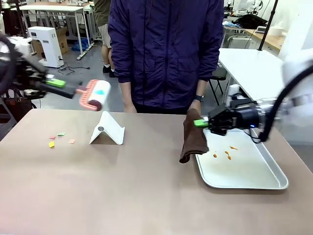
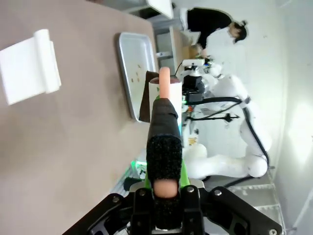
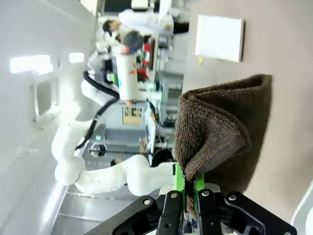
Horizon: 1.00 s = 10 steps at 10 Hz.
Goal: Clean the surface of the table.
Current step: Hold the Lint Roller with your left hand and the towel with your right hand.
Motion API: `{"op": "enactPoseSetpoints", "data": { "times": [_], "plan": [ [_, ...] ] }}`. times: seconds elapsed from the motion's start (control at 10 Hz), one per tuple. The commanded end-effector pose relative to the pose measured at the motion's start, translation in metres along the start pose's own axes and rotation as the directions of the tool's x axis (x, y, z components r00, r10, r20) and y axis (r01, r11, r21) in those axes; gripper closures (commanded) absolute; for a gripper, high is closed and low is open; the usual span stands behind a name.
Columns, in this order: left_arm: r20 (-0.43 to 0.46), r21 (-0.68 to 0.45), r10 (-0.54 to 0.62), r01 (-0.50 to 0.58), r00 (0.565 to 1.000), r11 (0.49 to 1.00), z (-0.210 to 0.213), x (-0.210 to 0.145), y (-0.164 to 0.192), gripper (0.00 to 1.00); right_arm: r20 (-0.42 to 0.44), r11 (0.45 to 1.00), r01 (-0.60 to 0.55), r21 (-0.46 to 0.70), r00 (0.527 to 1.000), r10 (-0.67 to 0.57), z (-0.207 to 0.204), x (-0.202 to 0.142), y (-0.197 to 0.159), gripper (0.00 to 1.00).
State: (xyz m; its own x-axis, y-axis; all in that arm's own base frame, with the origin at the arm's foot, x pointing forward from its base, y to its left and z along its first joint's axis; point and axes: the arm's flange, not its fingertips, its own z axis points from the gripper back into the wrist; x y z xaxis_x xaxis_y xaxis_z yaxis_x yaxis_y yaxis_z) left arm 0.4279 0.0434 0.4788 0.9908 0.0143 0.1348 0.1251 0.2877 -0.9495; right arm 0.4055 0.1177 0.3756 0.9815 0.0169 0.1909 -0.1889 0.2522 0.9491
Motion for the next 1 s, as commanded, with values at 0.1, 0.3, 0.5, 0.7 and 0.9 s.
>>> {"op": "enactPoseSetpoints", "data": {
  "times": [0.1,0.3,0.5,0.7,0.9],
  "plan": [
    [0.025,-0.081,-0.001,0.003,1.0,0.997,0.065,-0.038,0.026,1.0,0.316,0.998,-0.059,0.015,0.947,0.051,0.079,-0.056,0.026,1.0],
    [0.15,-0.047,0.038,-0.031,0.988,0.998,0.097,-0.059,0.039,1.0,0.518,0.998,-0.022,0.062,0.855,-0.013,0.148,-0.07,0.036,1.0],
    [0.249,-0.011,0.033,-0.031,0.968,0.999,0.132,-0.086,0.051,1.0,0.615,0.993,0.046,0.113,0.781,-0.106,0.205,-0.083,0.027,1.0],
    [0.398,-0.102,0.081,-0.044,0.914,0.994,0.174,-0.119,0.067,1.0,0.629,0.976,0.107,0.189,0.75,-0.204,0.25,-0.1,-0.005,1.0],
    [0.492,-0.129,0.163,-0.114,0.855,0.985,0.195,-0.146,0.087,1.0,0.624,0.964,0.136,0.23,0.739,-0.253,0.271,-0.114,-0.035,1.0]
  ]
}}
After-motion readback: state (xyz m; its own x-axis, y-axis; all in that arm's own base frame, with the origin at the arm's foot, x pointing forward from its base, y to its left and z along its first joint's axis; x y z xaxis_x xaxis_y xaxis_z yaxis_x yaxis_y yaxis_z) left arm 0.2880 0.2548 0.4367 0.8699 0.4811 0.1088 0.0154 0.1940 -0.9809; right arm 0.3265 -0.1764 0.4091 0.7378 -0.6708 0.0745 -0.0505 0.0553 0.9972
